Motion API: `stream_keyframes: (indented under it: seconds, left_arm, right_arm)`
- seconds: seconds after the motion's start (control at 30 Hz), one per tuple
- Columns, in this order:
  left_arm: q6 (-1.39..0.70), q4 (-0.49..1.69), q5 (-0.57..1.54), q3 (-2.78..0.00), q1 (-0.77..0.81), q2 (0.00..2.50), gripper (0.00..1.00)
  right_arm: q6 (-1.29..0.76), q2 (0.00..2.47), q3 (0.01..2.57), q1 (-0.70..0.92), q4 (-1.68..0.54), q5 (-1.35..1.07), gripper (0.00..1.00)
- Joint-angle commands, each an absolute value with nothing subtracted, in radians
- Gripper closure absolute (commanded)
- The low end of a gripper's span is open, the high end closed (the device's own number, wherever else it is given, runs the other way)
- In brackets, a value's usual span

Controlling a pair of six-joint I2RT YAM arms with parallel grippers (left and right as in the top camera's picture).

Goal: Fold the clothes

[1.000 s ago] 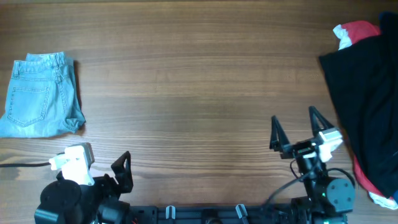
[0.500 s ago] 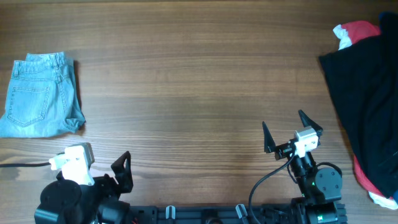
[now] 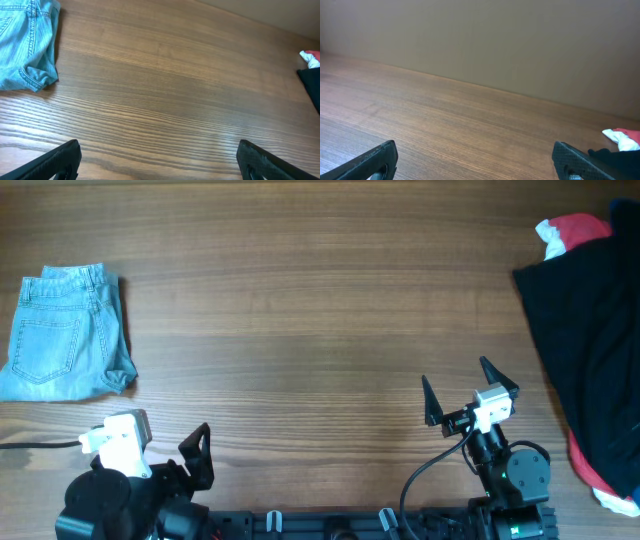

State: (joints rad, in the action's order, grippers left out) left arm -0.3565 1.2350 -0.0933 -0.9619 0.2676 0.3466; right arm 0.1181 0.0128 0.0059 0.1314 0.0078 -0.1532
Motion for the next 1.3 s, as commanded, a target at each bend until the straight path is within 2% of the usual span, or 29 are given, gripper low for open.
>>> stream_keyframes:
  seconds: [0.0, 0.17, 0.4, 0.5, 0.73, 0.8, 1.0, 1.27]
  left_arm:
    - [-0.345, 1.237, -0.106, -0.96, 0.255, 0.325, 0.0]
    - [-0.345, 1.237, -0.106, -0.953, 0.013, 0.295, 0.0]
    - [-0.344, 0.995, -0.107, -0.693, -0.003, 0.147, 0.0]
    - [-0.332, 0.794, -0.096, -0.513, -0.003, 0.073, 0.0]
    - [-0.041, 0.174, 0.026, -0.205, 0.003, 0.004, 0.0]
    - [0.051, 0.062, 0.062, -0.147, 0.011, 0.004, 0.0]
    - [0.041, 0.077, 0.069, -0.006, 0.016, 0.003, 0.0]
    - [0.042, 0.071, 0.067, -0.006, 0.016, 0.004, 0.0]
  right_arm:
    - [0.131, 0.005, 0.005, 0.125, 0.012, -0.158, 0.01]
    - [0.131, 0.005, 0.005, 0.125, 0.013, -0.158, 0.0]
    - [0.131, 0.005, 0.005, 0.125, 0.013, -0.158, 0.0]
    - [0.131, 0.004, 0.005, 0.125, 0.013, -0.158, 0.0]
    - [0.131, 0.005, 0.005, 0.125, 0.013, -0.158, 0.0]
    - [0.131, 0.005, 0.005, 0.125, 0.013, -0.159, 0.0]
    - [0.131, 0.004, 0.005, 0.125, 0.012, -0.158, 0.0]
    - [0.131, 0.005, 0.005, 0.125, 0.013, -0.158, 0.0]
